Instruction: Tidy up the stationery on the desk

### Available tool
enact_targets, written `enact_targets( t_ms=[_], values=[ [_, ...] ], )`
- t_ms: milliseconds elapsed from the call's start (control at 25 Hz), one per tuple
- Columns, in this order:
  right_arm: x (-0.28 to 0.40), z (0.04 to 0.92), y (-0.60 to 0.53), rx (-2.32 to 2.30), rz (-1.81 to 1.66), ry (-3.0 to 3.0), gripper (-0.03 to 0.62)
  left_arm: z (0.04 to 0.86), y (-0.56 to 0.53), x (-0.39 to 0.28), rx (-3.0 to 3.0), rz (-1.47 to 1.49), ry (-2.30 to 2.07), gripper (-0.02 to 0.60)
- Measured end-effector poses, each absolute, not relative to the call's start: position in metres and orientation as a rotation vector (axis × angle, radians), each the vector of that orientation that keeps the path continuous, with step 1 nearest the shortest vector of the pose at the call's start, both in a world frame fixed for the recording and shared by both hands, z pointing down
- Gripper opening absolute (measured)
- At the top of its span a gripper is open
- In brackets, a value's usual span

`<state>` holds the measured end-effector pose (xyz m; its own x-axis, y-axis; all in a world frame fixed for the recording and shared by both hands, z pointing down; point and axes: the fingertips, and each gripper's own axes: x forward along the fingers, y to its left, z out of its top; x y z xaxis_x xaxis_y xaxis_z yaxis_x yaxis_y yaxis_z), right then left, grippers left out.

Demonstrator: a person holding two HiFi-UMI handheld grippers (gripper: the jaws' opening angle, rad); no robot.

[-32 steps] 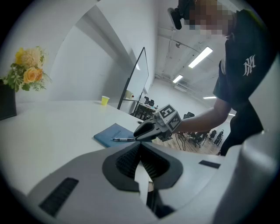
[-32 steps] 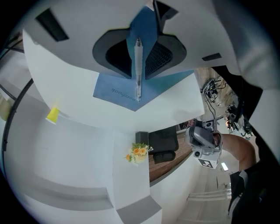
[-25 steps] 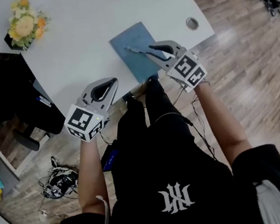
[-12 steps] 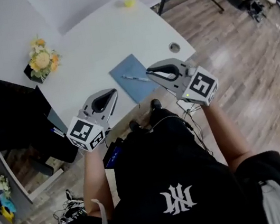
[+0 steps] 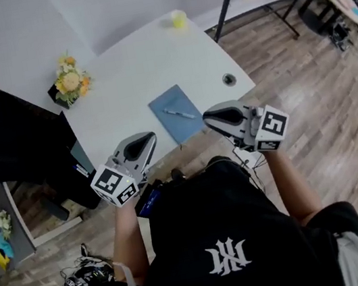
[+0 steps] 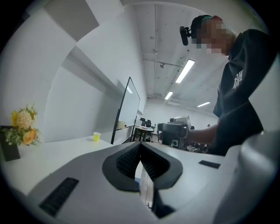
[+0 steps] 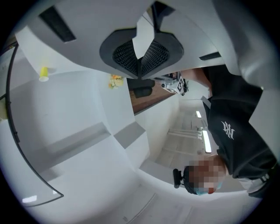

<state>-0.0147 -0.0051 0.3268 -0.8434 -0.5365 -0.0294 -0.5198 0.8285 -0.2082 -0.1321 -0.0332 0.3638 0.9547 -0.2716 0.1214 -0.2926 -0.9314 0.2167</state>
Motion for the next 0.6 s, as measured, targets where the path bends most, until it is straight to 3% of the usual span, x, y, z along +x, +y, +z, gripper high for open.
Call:
enact_targets(
  t_ms=[280,600],
  values=[
    [0.006,0.344,0.005,-0.722,-0.238,3.086,0.048,0.371,-0.013,-0.122,2.774,0.028,-0.607,0.003],
    [0.092,0.333,0.047,-0.675,-0.282,3.019,0.048,0.373,0.04,-0.06,2.725,0.05,-0.744,0.003]
  ],
)
